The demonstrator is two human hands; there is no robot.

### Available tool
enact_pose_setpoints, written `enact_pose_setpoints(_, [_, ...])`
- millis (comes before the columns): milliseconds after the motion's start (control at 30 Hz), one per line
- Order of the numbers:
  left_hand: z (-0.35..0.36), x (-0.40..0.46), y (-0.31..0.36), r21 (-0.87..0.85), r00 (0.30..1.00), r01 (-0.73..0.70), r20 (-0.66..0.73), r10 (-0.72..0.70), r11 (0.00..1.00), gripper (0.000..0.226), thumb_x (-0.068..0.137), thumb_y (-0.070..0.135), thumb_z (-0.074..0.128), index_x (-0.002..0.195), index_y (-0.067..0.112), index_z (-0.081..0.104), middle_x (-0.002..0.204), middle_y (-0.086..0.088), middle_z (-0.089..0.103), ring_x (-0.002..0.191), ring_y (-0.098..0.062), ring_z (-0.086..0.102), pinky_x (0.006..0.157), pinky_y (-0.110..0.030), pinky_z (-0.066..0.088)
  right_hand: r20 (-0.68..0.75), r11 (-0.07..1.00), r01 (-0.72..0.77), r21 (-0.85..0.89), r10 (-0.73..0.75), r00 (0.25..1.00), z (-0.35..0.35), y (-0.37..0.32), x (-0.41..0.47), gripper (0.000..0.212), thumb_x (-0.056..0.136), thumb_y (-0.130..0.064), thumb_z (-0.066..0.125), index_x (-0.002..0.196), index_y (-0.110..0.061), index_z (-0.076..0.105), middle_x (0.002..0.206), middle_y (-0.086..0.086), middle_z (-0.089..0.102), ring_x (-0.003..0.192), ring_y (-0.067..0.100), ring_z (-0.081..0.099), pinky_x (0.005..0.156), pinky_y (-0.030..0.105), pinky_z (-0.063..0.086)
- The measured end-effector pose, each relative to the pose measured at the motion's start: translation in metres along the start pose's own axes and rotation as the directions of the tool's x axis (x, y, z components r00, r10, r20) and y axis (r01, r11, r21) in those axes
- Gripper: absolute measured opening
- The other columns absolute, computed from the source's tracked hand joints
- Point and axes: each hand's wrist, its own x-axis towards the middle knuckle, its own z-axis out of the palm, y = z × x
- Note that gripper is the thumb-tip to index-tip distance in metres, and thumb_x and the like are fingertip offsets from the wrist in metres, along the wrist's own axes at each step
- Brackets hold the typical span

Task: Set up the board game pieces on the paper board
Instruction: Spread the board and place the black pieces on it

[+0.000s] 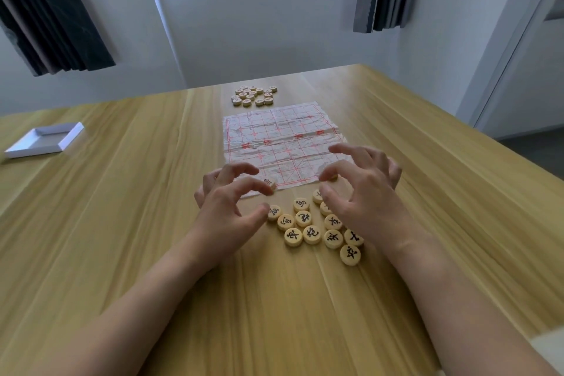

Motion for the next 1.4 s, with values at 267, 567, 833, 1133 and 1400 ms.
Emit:
enact_pose_setpoints(267, [0.004, -0.043, 0.019, 0.052, 0.989, -0.147, -0.027, 0.149, 0.988, 0.016, 0.073, 0.047, 0.059, 0.087, 0.040, 0.065, 0.122, 0.025, 0.048, 0.128, -0.007, 0.028, 0.100, -0.034, 0.018, -0.006, 0.991, -0.027, -0.132, 0.026, 1.000, -0.007, -0.029, -0.066, 0.027, 0.075, -0.048, 0.058, 0.100, -0.037, 0.060, 0.137, -0.015, 0.039, 0.130, 0.011, 0.023, 0.106, 0.039, 0.008])
enact_pose_setpoints(567, [0.002, -0.036, 0.016, 0.054, 0.995, 0.004, -0.100, 0.002, 0.999, 0.009, 0.081, 0.032, 0.069, 0.087, 0.039, 0.066, 0.121, 0.026, 0.046, 0.121, -0.001, 0.025, 0.098, -0.037, 0.021, 0.164, 0.981, 0.014, -0.192, 0.018, 0.986, -0.003, -0.031, -0.058, 0.026, 0.077, -0.055, 0.058, 0.095, -0.036, 0.057, 0.144, -0.015, 0.025, 0.137, 0.012, 0.011, 0.108, 0.040, 0.001])
enact_pose_setpoints(833, [0.002, -0.035, 0.019, 0.055, 0.996, 0.045, -0.079, -0.040, 0.997, 0.012, 0.084, 0.026, 0.070, 0.088, 0.037, 0.067, 0.122, 0.024, 0.045, 0.122, -0.004, 0.025, 0.095, -0.033, 0.017, 0.193, 0.982, 0.021, -0.188, 0.016, 0.981, -0.003, -0.029, -0.057, 0.026, 0.081, -0.055, 0.057, 0.096, -0.035, 0.060, 0.147, -0.016, 0.020, 0.139, 0.012, 0.007, 0.110, 0.041, 0.000])
enact_pose_setpoints(1133, [0.002, -0.031, 0.021, 0.058, 0.997, 0.066, -0.031, -0.064, 0.996, 0.011, 0.082, 0.033, 0.070, 0.089, 0.040, 0.066, 0.128, 0.023, 0.040, 0.125, -0.006, 0.022, 0.097, -0.033, 0.018, 0.131, 0.989, 0.026, -0.144, -0.006, 0.991, -0.003, -0.026, -0.059, 0.022, 0.079, -0.053, 0.061, 0.091, -0.035, 0.061, 0.145, -0.018, 0.026, 0.136, 0.010, 0.012, 0.108, 0.038, 0.000])
enact_pose_setpoints(1400, [0.008, -0.005, 0.042, 0.204, 0.990, 0.056, 0.113, -0.080, 0.977, 0.015, 0.075, 0.053, 0.069, 0.083, 0.043, 0.063, 0.134, 0.020, 0.031, 0.130, -0.007, 0.014, 0.108, -0.040, 0.009, -0.225, 0.984, -0.131, -0.120, 0.102, 0.969, -0.002, -0.021, -0.054, 0.026, 0.074, -0.047, 0.067, 0.087, -0.026, 0.068, 0.136, -0.006, 0.044, 0.125, 0.018, 0.027, 0.102, 0.039, 0.014])
